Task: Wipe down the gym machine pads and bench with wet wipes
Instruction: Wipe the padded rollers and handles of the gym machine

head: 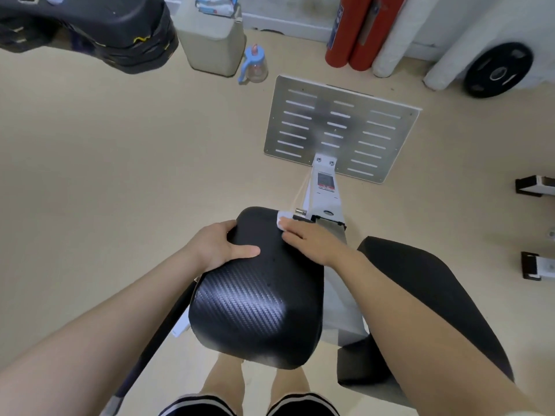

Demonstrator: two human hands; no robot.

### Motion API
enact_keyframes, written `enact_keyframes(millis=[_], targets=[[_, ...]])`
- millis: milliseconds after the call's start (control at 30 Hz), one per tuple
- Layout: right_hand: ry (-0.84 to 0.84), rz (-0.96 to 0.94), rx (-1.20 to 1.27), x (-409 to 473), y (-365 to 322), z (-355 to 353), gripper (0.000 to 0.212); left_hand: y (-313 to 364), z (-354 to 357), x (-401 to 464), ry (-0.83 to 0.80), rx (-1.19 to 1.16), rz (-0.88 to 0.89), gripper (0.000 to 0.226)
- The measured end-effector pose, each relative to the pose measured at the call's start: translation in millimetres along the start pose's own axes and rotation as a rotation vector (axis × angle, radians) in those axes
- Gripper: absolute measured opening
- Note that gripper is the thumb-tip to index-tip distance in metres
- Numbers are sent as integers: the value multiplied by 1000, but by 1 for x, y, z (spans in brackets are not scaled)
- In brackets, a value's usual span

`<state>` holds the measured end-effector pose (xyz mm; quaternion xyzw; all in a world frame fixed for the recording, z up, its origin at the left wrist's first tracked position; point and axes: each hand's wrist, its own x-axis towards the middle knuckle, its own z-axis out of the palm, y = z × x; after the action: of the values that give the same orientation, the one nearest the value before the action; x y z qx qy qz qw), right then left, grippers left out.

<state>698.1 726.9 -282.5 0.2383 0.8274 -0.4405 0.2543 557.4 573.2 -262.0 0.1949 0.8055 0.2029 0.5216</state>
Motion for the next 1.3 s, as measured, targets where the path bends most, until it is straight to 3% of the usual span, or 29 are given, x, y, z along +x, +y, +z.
enact_keyframes(millis=[200, 400, 500, 733, 967, 1300], targets=[[26, 87, 206, -12, -15, 0, 45, 1, -2, -6, -12, -49, 21, 56], [-57, -85, 18, -49, -23, 17, 44, 0, -7, -13, -13, -58, 37, 54], [-48, -51, -49, -26, -27, 15, 45, -11, -13, -16, -72, -239, 32, 32], [16, 146, 106, 21, -43, 10, 43, -32, -23, -13, -79, -381, 67, 27], [-63, -108, -106, -24, -83, 29, 41, -29, -33, -13, -173, -278, 130, 29], [-58, 44, -151, 46, -101, 27, 41, -44, -36, -11, -167, -626, -8, 32]])
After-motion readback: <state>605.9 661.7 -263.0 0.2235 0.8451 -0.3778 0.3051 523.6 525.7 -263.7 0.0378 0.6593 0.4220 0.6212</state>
